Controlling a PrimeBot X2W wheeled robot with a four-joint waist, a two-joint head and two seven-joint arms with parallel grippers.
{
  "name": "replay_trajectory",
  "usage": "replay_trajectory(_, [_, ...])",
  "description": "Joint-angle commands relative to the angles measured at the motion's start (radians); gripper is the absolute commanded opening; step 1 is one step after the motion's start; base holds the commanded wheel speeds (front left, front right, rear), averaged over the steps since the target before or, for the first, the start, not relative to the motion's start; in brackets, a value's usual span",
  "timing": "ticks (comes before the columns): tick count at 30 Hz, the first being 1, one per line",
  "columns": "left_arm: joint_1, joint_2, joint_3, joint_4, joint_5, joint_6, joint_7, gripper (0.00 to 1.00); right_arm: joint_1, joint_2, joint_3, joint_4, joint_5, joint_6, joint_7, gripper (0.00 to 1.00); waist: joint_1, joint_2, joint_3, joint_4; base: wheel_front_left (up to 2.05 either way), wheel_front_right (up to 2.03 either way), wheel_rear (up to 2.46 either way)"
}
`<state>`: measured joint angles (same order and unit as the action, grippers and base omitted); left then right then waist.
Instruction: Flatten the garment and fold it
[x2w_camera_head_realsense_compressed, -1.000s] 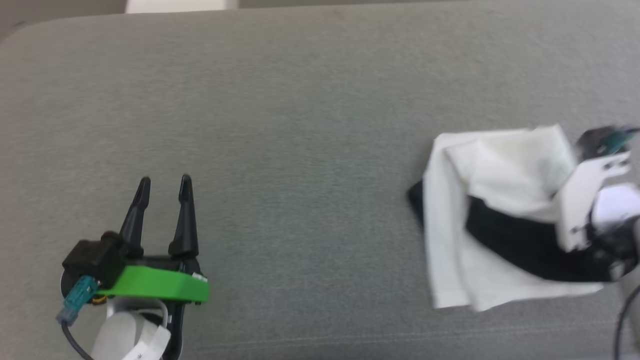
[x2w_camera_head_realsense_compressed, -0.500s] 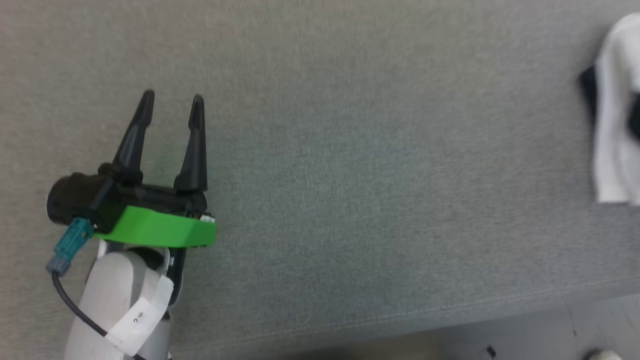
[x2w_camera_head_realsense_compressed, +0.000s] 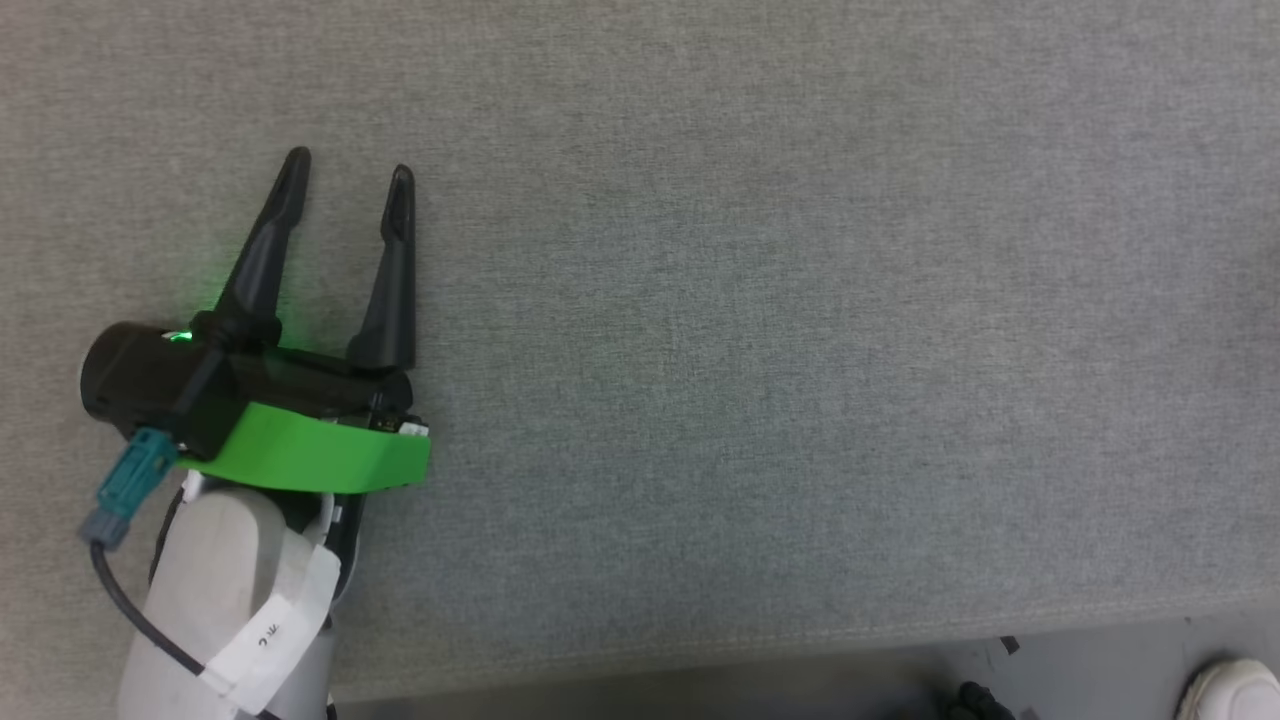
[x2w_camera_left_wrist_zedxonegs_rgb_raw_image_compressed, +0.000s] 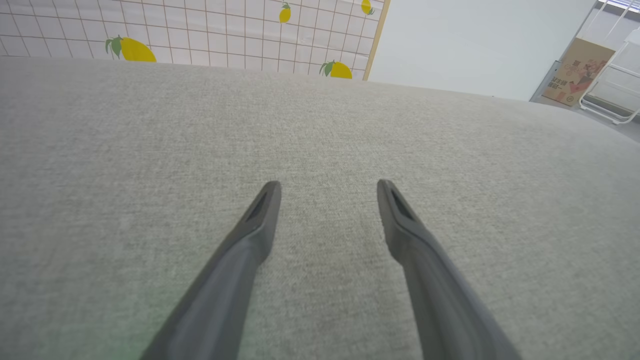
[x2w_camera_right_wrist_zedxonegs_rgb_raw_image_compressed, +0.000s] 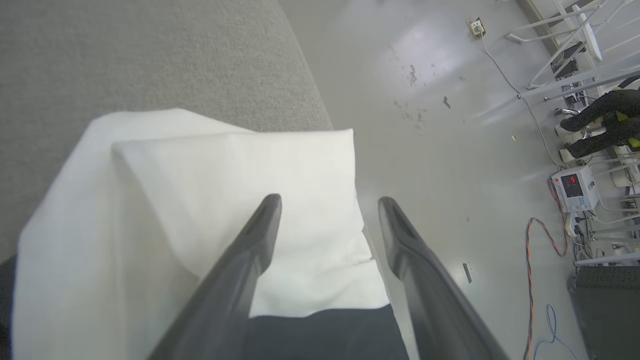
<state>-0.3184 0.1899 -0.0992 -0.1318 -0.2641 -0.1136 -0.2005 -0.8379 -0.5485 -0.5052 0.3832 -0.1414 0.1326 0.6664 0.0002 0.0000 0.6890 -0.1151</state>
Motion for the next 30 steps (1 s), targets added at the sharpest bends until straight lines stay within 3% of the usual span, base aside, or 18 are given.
replay_trajectory(1, [-0.006, 0.001, 0.002, 0.028, 0.0, 0.0, -0.006, 1.0, -0.025, -0.006, -0.014, 0.005, 0.001, -0.002, -0.027, 1.0, -0.0002, 0.0, -0.039, 0.016, 0.0, 0.0, 0.0])
replay_trajectory(7, [0.024, -0.015, 0.005, 0.094, -0.016, 0.003, -0.034, 1.0, -0.049, -0.015, 0.066, -0.012, 0.106, -0.002, -0.133, 1.0, -0.0002, 0.0, -0.194, 0.021, 0.0, 0.0, 0.0])
replay_trajectory(12, [0.062, -0.022, 0.033, 0.135, -0.037, 0.016, -0.046, 1.0, -0.065, 0.031, 0.178, -0.068, 0.254, -0.002, -0.215, 1.0, -0.0002, 0.0, -0.33, 0.026, 0.0, 0.0, 0.0])
replay_trajectory(18, [0.111, -0.027, 0.078, 0.154, -0.058, 0.052, -0.051, 1.0, -0.039, 0.179, 0.307, -0.165, 0.384, -0.002, -0.352, 1.0, -0.0002, 0.0, -0.471, 0.046, 0.0, 0.0, 0.0])
replay_trajectory(25, [0.142, -0.029, 0.109, 0.171, -0.061, 0.1, -0.046, 1.0, 0.121, 0.329, 0.42, -0.246, 0.37, -0.002, -0.543, 1.0, -0.0002, 0.0, -0.562, 0.079, 0.0, 0.0, 0.0])
replay_trajectory(28, [0.145, -0.033, 0.119, 0.189, -0.061, 0.123, -0.043, 1.0, 0.24, 0.422, 0.417, -0.266, 0.374, -0.002, -0.67, 1.0, -0.0002, 0.0, -0.589, 0.107, 0.0, 0.0, 0.0])
replay_trajectory(29, [0.147, -0.036, 0.112, 0.204, -0.058, 0.13, -0.042, 1.0, 0.341, 0.463, 0.409, -0.269, 0.36, -0.002, -0.773, 1.0, -0.0002, 0.0, -0.606, 0.124, 0.0, 0.0, 0.0])
replay_trajectory(30, [0.149, -0.038, 0.108, 0.207, -0.056, 0.132, -0.041, 1.0, 0.368, 0.471, 0.409, -0.264, 0.359, -0.002, -0.799, 1.0, -0.0002, 0.0, -0.61, 0.128, 0.0, 0.0, 0.0])
